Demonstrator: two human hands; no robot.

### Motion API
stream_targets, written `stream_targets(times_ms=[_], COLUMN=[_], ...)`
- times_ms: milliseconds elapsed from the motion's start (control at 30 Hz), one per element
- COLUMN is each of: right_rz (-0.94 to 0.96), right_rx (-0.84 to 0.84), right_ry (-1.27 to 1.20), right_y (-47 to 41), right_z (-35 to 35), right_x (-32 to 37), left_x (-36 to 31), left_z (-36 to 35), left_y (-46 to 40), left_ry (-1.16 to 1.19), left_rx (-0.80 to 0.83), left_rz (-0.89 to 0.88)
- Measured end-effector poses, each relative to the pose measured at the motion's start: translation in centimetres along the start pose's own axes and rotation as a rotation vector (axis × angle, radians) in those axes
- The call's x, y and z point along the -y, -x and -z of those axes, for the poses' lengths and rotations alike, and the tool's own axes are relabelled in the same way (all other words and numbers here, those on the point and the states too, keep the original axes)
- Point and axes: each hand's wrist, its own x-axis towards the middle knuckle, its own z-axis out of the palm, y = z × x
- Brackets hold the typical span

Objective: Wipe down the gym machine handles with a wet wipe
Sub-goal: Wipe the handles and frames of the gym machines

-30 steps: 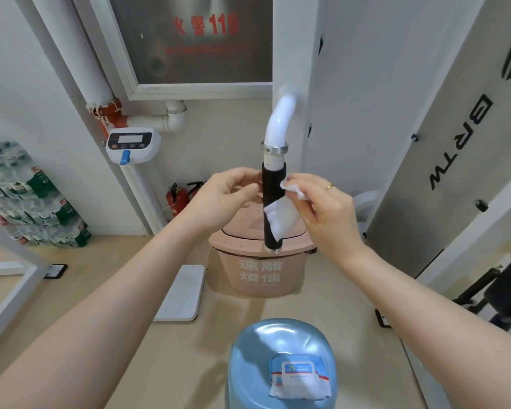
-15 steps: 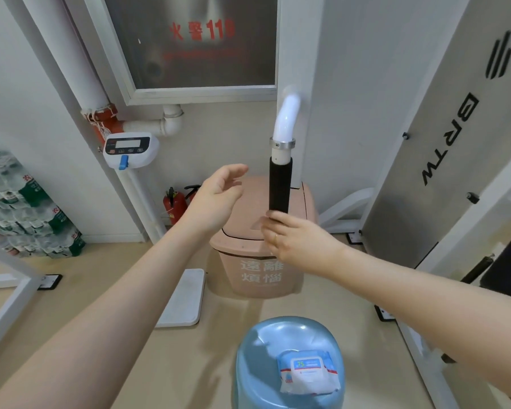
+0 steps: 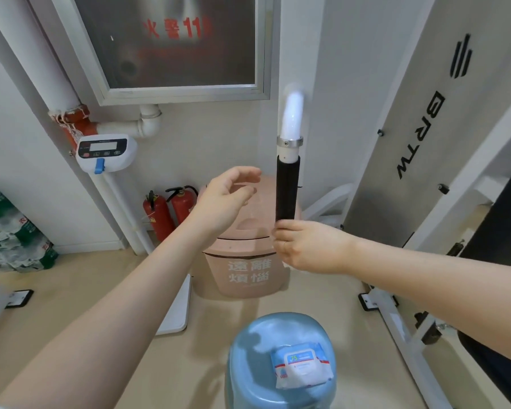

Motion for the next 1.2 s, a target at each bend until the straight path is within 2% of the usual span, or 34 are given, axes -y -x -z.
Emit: stream_targets(times_ms=[67,100,133,167,233,267,300,367,433,500,567,600,667,700,800,833,867,967,1000,1033,1133,1200], right_rz=[0.114,0.035,-0.178,-0.456,-1.058,-1.239,-1.275,-1.018,-0.705,-0.603,-0.620,-0.571,-0.479,-0.455,-0.314,-0.266,-0.223,-0.320,-0.359,-0.371,-0.189,-0.084], right_rx=[0.280,0.411,0.425,0.317,-0.101,-0.300,-0.477,-0.739,-0.839,-0.773,-0.514,-0.357,-0.179,-0.199,-0.428,-0.424,-0.371,-0.061,0.008,0.006,-0.214,-0.300], right_ry=[-0.173,-0.367,-0.571,-0.769,-1.186,-1.463,-1.775,-2.278,-2.504,-2.474,-2.252,-2.178,-2.230,-2.311,-2.652,-2.713,-2.728,-2.468,-2.420,-2.413,-2.671,-2.768], right_y=[1.5,2.3,2.8,2.9,2.7,2.4,1.8,0.1,-1.3,-2.1,-1.7,-1.3,-0.7,-0.8,-1.7,-1.8,-1.7,-1.0,-0.6,-0.4,-0.4,0.0], right_z=[-0.3,-0.5,-0.4,-0.6,-1.4,-1.4,-0.9,0.7,2.3,2.2,0.9,0.2,-0.5,-0.4,-0.1,-0.5,-1.1,-3.7,-4.2,-4.3,-3.2,-2.3], right_x=[0.9,0.6,-0.3,-1.5,-4.4,-5.7,-6.7,-7.9,-8.0,-6.7,-5.5,-5.1,-5.2,-5.7,-7.6,-7.8,-7.4,-4.5,-4.2,-4.4,-7.1,-7.7], left_x=[-0.6,-0.7,-0.8,-0.8,-0.8,-0.8,-0.9,-0.8,-0.8,-0.6,-0.6,-0.6,-0.8,-1.0,-1.5,-1.7,-1.9,-2.4,-2.5,-2.6,-3.1,-3.4], left_z=[-0.7,-0.9,-1.2,-1.3,-1.7,-2.0,-2.2,-2.7,-3.3,-3.8,-4.4,-4.7,-5.1,-5.3,-6.3,-6.9,-7.5,-9.3,-9.8,-10.1,-10.8,-11.0], left_y=[-0.1,-0.1,-0.3,-0.6,-1.1,-1.2,-1.3,-1.2,-0.9,-0.6,-0.3,-0.3,0.0,0.1,0.5,0.6,0.6,0.6,0.6,0.6,0.5,0.4], left_ry=[0.028,0.037,0.035,0.013,-0.034,-0.038,-0.046,-0.088,-0.124,-0.148,-0.146,-0.139,-0.147,-0.146,-0.174,-0.206,-0.246,-0.362,-0.372,-0.376,-0.397,-0.412], left_rx=[0.062,0.060,0.028,-0.026,-0.129,-0.166,-0.200,-0.267,-0.332,-0.399,-0.472,-0.498,-0.536,-0.552,-0.637,-0.680,-0.727,-0.850,-0.868,-0.874,-0.865,-0.865], left_rz=[-0.033,-0.046,-0.062,-0.085,-0.126,-0.133,-0.133,-0.157,-0.195,-0.205,-0.171,-0.150,-0.111,-0.095,-0.072,-0.070,-0.068,-0.075,-0.066,-0.056,-0.032,-0.010])
